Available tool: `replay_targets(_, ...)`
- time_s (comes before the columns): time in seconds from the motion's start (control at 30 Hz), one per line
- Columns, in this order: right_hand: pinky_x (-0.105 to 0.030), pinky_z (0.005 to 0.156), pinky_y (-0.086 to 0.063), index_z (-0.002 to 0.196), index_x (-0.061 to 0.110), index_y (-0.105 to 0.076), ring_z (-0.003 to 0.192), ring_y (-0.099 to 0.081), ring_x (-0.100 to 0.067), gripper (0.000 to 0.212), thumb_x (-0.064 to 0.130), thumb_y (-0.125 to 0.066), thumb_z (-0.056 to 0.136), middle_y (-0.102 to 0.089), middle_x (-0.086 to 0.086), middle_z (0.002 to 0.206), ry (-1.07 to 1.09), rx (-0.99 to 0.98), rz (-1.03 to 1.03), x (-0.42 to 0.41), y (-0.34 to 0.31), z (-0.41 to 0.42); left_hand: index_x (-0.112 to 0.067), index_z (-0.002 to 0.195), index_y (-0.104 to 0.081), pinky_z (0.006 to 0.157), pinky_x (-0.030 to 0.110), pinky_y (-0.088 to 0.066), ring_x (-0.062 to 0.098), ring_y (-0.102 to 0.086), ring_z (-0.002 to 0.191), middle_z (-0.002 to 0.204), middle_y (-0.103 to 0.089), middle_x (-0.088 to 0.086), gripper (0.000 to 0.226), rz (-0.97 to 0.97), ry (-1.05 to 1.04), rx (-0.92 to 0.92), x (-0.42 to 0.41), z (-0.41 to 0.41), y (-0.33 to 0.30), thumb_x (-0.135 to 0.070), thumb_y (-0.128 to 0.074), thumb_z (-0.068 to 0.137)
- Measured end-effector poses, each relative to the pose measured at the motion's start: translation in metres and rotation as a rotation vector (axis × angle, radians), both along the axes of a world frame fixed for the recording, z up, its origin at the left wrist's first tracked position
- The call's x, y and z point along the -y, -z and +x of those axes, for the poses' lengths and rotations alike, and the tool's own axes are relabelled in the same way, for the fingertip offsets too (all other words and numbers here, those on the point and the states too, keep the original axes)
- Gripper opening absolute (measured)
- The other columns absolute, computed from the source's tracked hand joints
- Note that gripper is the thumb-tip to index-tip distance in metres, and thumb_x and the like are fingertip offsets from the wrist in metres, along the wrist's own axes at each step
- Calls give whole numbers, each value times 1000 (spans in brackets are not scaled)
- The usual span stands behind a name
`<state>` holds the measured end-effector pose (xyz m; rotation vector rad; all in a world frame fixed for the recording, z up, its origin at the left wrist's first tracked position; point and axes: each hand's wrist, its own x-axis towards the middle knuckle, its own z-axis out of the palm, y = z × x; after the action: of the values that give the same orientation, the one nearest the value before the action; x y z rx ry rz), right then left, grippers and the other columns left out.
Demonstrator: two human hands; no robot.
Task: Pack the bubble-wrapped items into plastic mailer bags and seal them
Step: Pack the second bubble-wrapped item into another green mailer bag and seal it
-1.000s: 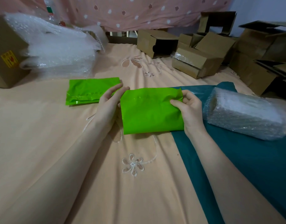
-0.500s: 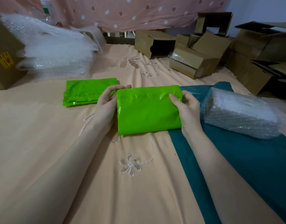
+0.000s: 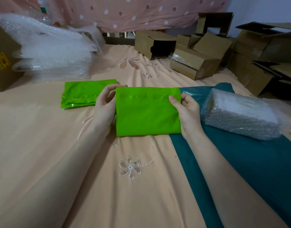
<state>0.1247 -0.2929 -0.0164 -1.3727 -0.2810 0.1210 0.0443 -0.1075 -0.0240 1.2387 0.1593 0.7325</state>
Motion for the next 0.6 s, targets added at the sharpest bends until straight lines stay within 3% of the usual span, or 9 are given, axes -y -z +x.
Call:
replay_targets(0.03,-31,75,-52,87,6,-59,76,-63,-13,10,12,-66,85,-67,-4,83,24,5,4,1,-1,0,-24,86,-64,54,23,-46,12,-57,68,83,-69,-6,12,6,-38,-39,1,0,-1,-22,-54,93)
replay_targets(0.1,-28,71,-53,86,6,-58,71,-63,-9,10,11,-67,85,-67,-2,80,61,9,30,3,-3,2,-24,86,-66,41,18,-36,13,-52,59,85,-65,0,32,-58,-56,-120,3,0,-5,-42,-42,96)
replay_targets(0.17,-25,68,-53,83,7,-58,68,-64,-6,9,9,-67,85,-67,-1,78,81,13,51,4,-5,2,-22,89,-67,41,17,-37,12,-56,62,89,-65,0,37,-71,-28,-140,3,0,-8,-47,-41,95)
replay_targets(0.33,-24,66,-54,81,9,-59,68,-65,-6,9,7,-68,83,-68,0,77,87,13,67,5,-7,1,-24,79,-68,68,21,-45,4,-57,73,70,-66,-14,10,194,-134,-117,4,-1,-2,-20,-64,87)
replay_targets(0.47,-22,65,-53,80,10,-58,67,-64,-7,12,4,-68,82,-68,0,77,82,13,90,5,-7,0,-23,74,-69,56,18,-42,10,-55,66,66,-65,-12,10,140,-158,-108,0,0,0,-18,-69,83)
replay_targets(0.6,-24,67,-54,81,11,-54,68,-65,-8,17,0,-67,82,-69,1,75,94,7,124,3,-5,0,-19,73,-66,62,17,-45,5,-57,65,60,-66,-12,11,129,-208,-102,4,1,-1,-15,-70,82)
